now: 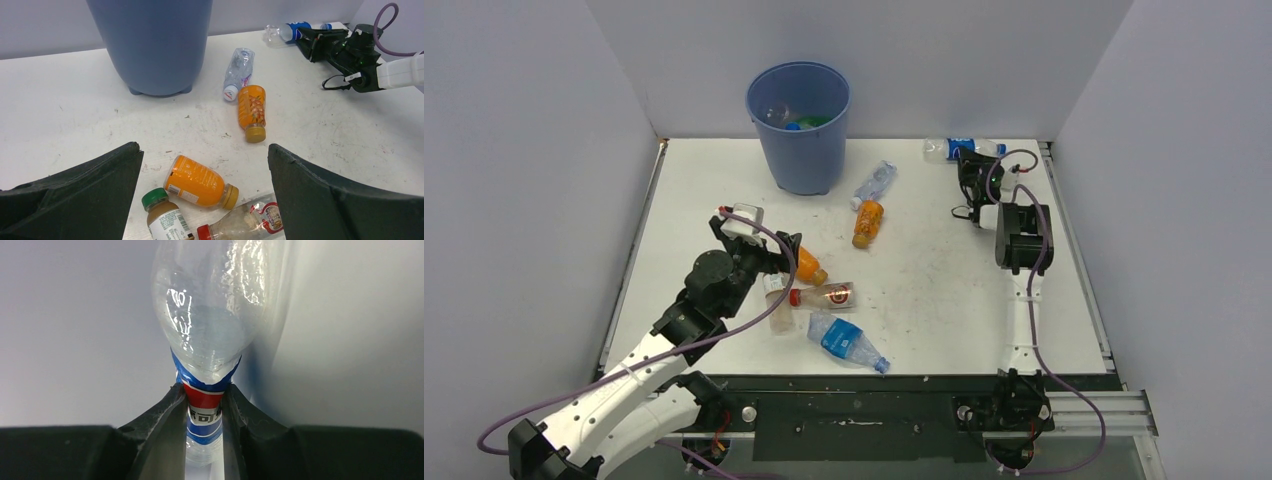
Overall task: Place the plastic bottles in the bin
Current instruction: Pick up the plastic bottle from the corner of the board.
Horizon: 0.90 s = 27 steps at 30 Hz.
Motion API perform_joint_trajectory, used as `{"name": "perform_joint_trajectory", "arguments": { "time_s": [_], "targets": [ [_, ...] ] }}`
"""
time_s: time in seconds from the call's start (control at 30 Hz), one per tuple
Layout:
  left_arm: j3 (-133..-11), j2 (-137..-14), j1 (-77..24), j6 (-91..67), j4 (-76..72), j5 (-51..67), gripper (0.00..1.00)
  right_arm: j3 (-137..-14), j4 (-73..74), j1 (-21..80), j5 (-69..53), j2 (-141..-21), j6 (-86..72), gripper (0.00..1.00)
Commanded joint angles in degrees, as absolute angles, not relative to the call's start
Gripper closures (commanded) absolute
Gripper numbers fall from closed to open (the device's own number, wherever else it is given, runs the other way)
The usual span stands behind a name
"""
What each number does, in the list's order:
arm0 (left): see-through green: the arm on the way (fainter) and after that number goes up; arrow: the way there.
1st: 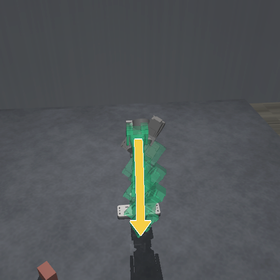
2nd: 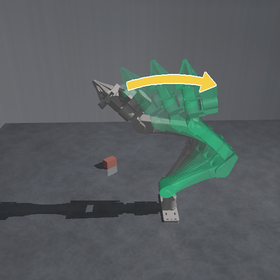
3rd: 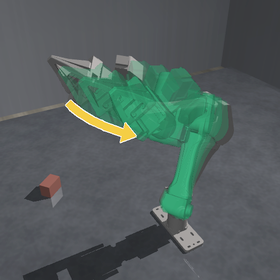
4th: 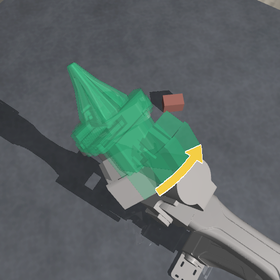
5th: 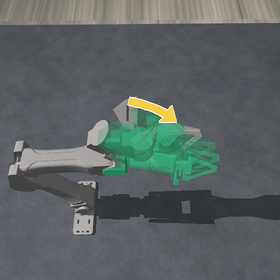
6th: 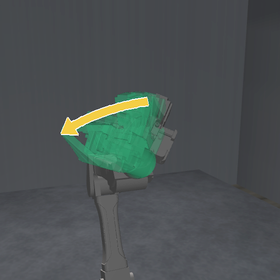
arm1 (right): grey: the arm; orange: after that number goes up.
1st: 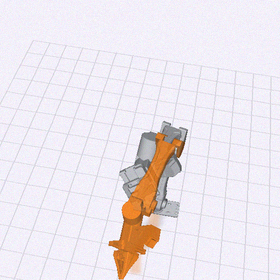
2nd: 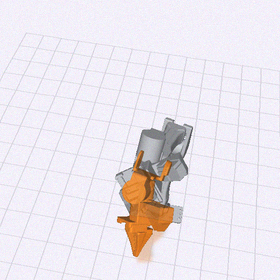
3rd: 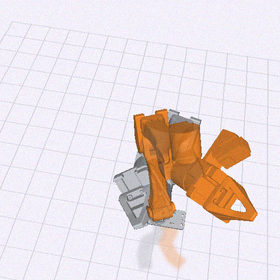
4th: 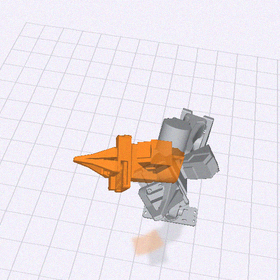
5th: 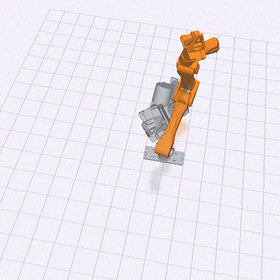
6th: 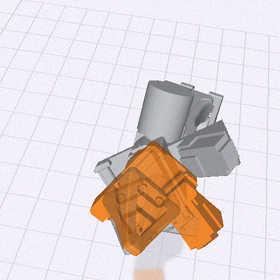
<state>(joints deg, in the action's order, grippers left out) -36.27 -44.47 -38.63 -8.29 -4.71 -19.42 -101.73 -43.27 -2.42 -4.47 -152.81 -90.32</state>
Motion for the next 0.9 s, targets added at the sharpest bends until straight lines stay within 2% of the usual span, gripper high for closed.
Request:
{"name": "perform_joint_trajectory", "arguments": {
  "time_s": [0.0,0.47,0.7,0.8,0.87],
  "targets": [
    [-38.67,-42.53,-38.65,-8.5,-6.19,-18.88,0.04,-91.69,-41.98,-2.92,-6.08,-147.18,-88.18,0.95],
    [-38.06,-39.51,-39.18,-9.66,-6.73,-20.05,0.04,-57.16,-52.99,1.74,-8.62,-111.38,-78.04,0.95],
    [-37.97,-38.75,-39.87,-9.76,-6.89,-19.75,0.04,-42.17,-61.05,7.87,-17.8,-96.14,-70.47,0.95],
    [-37.47,-37.95,-39.96,-9.74,-8.17,-17.53,0.04,-35.56,-59.78,11.51,-19.14,-86.05,-63.74,0.95],
    [-36.93,-37.48,-39.99,-9.78,-9.34,-15.1,0.04,-32.83,-52.76,14.82,-19.07,-77.44,-57.25,0.95]
  ]
}}
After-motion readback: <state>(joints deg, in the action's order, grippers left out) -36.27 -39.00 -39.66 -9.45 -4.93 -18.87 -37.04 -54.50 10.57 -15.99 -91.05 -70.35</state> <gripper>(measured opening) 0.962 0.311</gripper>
